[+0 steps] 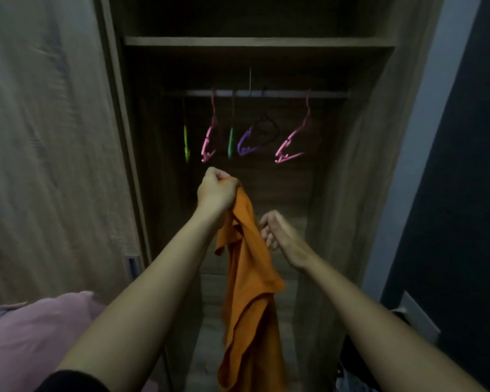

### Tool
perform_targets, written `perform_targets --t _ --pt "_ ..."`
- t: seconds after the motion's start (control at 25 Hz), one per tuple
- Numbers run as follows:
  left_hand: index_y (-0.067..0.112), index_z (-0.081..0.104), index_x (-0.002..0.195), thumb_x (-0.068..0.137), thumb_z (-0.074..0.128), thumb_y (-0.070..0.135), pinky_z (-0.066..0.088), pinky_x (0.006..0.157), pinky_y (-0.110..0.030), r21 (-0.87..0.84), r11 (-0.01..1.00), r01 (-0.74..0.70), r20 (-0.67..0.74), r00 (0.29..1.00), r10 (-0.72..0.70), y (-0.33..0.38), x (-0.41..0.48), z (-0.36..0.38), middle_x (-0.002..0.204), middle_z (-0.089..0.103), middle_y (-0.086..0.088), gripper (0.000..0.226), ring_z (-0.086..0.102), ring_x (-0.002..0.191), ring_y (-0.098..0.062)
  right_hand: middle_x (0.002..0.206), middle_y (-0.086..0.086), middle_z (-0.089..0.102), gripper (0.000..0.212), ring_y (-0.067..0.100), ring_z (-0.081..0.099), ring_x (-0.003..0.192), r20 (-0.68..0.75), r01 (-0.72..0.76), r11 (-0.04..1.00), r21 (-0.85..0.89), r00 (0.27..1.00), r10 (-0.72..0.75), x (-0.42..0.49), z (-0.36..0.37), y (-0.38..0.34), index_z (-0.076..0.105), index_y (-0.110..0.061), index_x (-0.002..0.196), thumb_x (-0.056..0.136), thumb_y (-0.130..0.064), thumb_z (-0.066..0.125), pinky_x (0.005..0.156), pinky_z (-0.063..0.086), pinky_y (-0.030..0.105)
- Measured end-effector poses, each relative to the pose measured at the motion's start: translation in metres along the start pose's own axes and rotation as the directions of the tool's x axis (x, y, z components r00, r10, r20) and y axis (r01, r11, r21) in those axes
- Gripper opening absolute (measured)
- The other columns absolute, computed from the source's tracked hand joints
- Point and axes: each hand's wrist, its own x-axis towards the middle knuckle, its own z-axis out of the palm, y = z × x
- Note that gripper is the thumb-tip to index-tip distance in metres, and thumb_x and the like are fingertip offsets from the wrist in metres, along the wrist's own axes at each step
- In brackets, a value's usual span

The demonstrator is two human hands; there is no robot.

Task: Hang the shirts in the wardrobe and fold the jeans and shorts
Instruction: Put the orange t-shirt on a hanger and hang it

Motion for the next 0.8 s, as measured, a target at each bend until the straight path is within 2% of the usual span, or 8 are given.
perform_targets --t 0.16,0.24,0.4,0.52,0.6,0.64,0.72,0.8 --pt "0.022 0.051 0.088 0.089 0.055 0.021 0.051 0.079 -0.035 -0.177 0.983 0.048 -0.105 0.992 -0.067 0.002 0.014 -0.009 0.094 0.058 -0.004 0.004 0.058 0.084 -0.018 0.092 -0.001 0.058 0.031 0.004 0.056 0.085 0.301 -0.091 0.99 -0.105 0.946 0.119 -0.019 0.012 0.034 0.058 -0.013 0.106 0.081 -0.029 0.069 0.081 0.046 0.02" --pt "0.024 0.049 0.087 0.088 0.055 0.023 0.054 0.085 -0.042 -0.228 0.969 0.091 -0.139 0.982 -0.125 -0.005 0.019 -0.019 0.099 0.059 -0.007 0.006 0.061 0.089 -0.023 0.087 -0.004 0.06 0.011 0.0 0.057 0.081 0.187 -0.083 0.995 -0.056 0.978 0.092 -0.014 0.019 0.04 0.06 -0.016 0.096 0.089 -0.008 0.06 0.081 0.045 0.018" --pt "0.021 0.051 0.099 0.089 0.054 0.023 0.054 0.082 -0.039 -0.241 0.964 0.111 -0.242 0.955 -0.17 -0.019 0.024 -0.053 0.109 0.058 -0.009 0.011 0.06 0.089 -0.022 0.083 0.0 0.054 0.019 0.013 0.052 0.08 -0.177 -0.166 0.972 0.166 0.965 0.194 0.007 0.015 0.018 0.049 -0.023 0.092 0.098 -0.009 0.038 0.072 0.041 0.026" --pt "0.011 0.047 0.12 0.091 0.054 0.031 0.042 0.087 -0.035 0.202 0.979 -0.005 -0.285 0.956 0.064 -0.029 0.01 -0.068 0.128 0.039 -0.013 0.036 0.047 0.103 -0.024 0.086 -0.006 0.054 0.017 0.005 0.052 0.08 -0.195 -0.095 0.994 0.05 0.975 0.103 0.019 0.012 -0.01 0.05 -0.021 0.103 0.1 -0.019 0.033 0.068 0.04 0.018" --pt "0.017 0.045 0.128 0.089 0.054 0.046 0.032 0.102 -0.046 0.424 0.883 -0.201 -0.149 0.946 0.287 -0.041 0.001 -0.064 0.14 0.026 -0.012 0.049 0.03 0.127 -0.03 0.082 -0.008 0.055 0.016 0.004 0.052 0.077 -0.179 0.003 1.0 0.019 0.984 0.001 0.029 0.018 -0.027 0.054 -0.02 0.097 0.099 -0.019 0.038 0.066 0.039 0.014" --pt "0.022 0.043 0.133 0.088 0.052 0.051 0.029 0.105 -0.044 0.4 0.861 -0.313 0.016 0.942 0.335 -0.047 -0.005 -0.059 0.143 0.025 -0.008 0.054 0.026 0.132 -0.026 0.079 -0.008 0.055 0.015 0.004 0.051 0.074 -0.174 0.035 0.999 0.001 0.984 -0.034 0.034 0.022 -0.034 0.055 -0.02 0.094 0.097 -0.017 0.041 0.063 0.038 0.011" --pt "0.027 0.037 0.139 0.088 0.053 0.051 0.031 0.105 -0.032 0.258 0.884 -0.389 0.344 0.892 0.293 -0.061 -0.013 -0.046 0.138 0.034 0.003 0.059 0.034 0.129 -0.013 0.076 -0.007 0.056 0.014 0.004 0.051 0.071 -0.164 0.062 0.997 -0.045 0.984 -0.069 0.041 0.026 -0.043 0.057 -0.02 0.089 0.095 -0.016 0.045 0.061 0.037 0.009" --pt "0.028 0.047 0.128 0.094 0.052 0.04 0.045 0.096 -0.033 0.166 0.914 -0.371 0.406 0.87 0.28 -0.076 -0.017 -0.037 0.121 0.053 0.007 0.036 0.053 0.11 -0.007 0.079 -0.005 0.059 0.013 0.008 0.054 0.075 -0.128 0.064 0.993 -0.095 0.989 -0.077 0.042 0.022 -0.048 0.06 -0.019 0.09 0.093 -0.018 0.047 0.068 0.041 0.018"
